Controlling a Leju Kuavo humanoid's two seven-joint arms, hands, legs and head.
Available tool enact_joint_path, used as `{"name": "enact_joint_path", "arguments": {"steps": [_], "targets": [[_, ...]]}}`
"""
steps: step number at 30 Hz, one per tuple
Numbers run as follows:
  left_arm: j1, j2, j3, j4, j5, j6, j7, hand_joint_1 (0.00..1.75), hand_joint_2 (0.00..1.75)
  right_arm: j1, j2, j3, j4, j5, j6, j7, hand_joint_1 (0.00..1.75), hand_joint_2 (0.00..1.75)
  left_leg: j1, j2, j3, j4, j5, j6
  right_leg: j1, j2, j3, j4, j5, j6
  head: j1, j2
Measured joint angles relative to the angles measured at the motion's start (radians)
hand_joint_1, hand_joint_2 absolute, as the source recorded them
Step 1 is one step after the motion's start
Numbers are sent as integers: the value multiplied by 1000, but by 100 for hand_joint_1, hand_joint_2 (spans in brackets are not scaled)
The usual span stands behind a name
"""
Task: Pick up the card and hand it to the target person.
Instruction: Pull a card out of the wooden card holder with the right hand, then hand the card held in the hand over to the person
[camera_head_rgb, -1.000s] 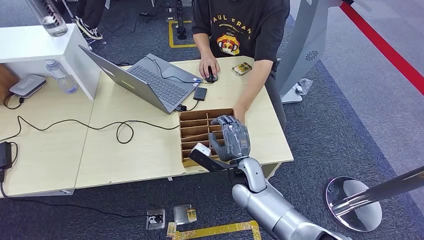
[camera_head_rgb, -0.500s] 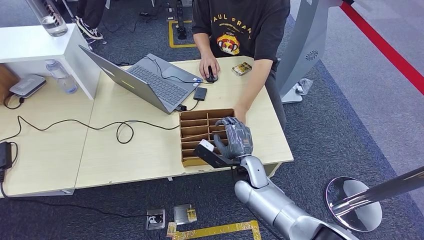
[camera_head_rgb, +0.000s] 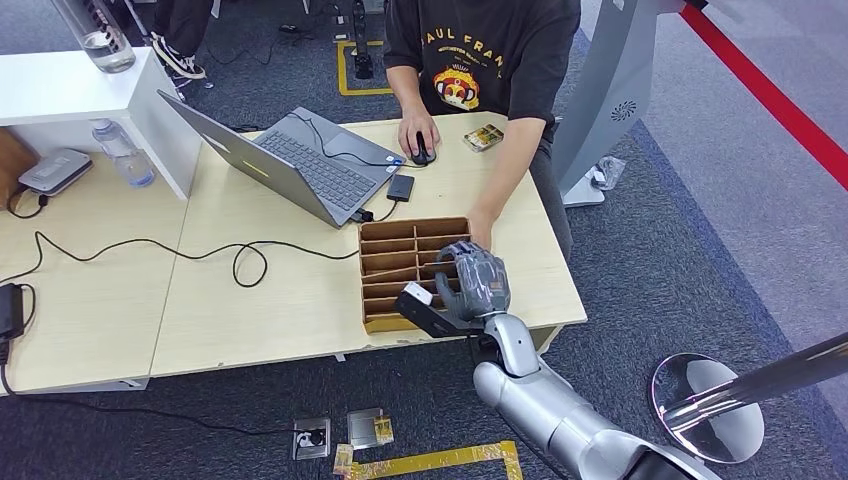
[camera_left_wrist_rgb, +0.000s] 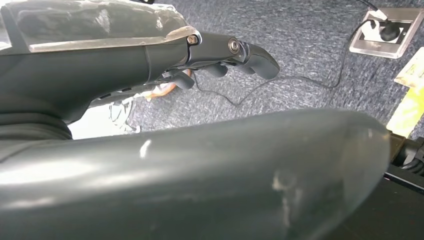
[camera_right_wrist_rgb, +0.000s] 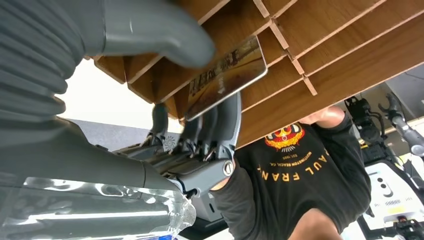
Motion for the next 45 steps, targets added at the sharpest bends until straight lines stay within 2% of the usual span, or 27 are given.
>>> {"name": "enact_joint_path", "arguments": {"steps": [18,24,30,38,45], "targets": [[0,3,0,0,4,0,0,0,0,17,0,-32,-35,93,-1,-37,175,175,0,0,0,0,0,0,0,0,0,0,0,0,0,0],[0,3,0,0,6,1,1,0,0,67,11,-114,-159,208,-2,-93,175,175,0,0,0,0,0,0,0,0,0,0,0,0,0,0],[0,3,0,0,6,1,4,0,0,104,45,-220,-335,253,-2,-144,173,175,0,0,0,0,0,0,0,0,0,0,0,0,0,0],[-2,3,-1,0,-2,-6,4,0,0,87,61,-263,-387,270,-1,-100,175,175,0,0,0,0,0,0,0,0,0,0,0,0,0,0],[-12,3,-1,0,-23,-22,3,0,0,1,64,-262,-319,301,0,-47,172,175,0,0,0,0,0,0,0,0,0,0,0,0,0,0]]}}
